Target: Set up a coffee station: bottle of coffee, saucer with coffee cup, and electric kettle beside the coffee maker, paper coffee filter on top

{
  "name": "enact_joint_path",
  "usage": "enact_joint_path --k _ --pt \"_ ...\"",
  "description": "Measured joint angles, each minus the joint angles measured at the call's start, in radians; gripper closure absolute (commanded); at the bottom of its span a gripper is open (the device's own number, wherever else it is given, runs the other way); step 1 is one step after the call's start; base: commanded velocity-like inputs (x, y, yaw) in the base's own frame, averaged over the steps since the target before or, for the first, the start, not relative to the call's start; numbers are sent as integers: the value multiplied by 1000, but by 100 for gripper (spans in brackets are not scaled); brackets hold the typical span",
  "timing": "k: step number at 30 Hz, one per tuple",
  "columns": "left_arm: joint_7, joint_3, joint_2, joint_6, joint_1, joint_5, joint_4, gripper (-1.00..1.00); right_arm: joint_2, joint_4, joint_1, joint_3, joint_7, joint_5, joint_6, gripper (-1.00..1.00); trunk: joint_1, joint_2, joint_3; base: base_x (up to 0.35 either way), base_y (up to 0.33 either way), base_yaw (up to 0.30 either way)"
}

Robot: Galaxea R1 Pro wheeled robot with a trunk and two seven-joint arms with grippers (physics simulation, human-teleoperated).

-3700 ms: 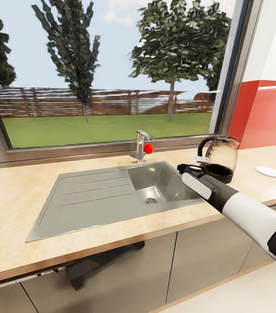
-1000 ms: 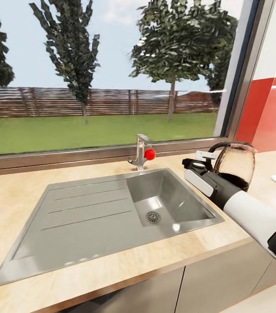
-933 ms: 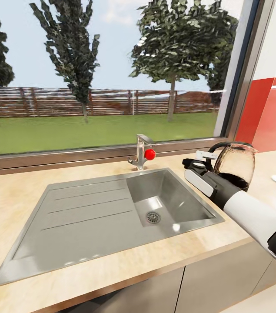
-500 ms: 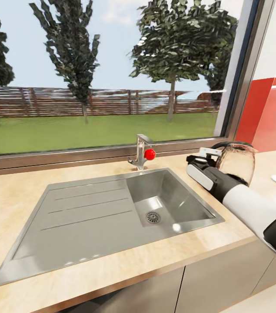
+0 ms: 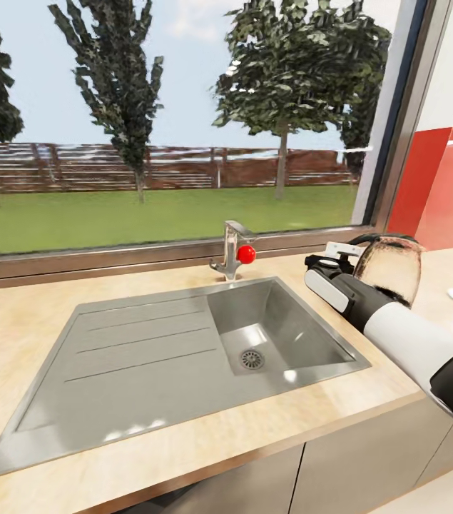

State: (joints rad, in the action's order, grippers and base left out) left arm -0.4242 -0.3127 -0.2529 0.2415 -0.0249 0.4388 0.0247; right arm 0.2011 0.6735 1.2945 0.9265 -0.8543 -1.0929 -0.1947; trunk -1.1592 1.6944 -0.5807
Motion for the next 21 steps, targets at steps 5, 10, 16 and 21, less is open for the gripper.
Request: enact_joint_path --k 5,10,16,21 --pt "0 0 0 0 0 0 0 -100 1 0 0 0 0 1 0 -100 0 0 0 16 0 0" --pt "0 0 0 0 0 0 0 -100 1 -2 0 0 -22 0 0 -100 0 0 0 79 0 0" --pt "0 0 0 0 0 0 0 -100 1 -1 0 0 -45 0 -1 -100 0 0 0 27 0 0" --pt "1 0 0 -1 0 0 0 -100 1 -1 0 0 -47 0 -1 -100 0 0 0 86 0 0"
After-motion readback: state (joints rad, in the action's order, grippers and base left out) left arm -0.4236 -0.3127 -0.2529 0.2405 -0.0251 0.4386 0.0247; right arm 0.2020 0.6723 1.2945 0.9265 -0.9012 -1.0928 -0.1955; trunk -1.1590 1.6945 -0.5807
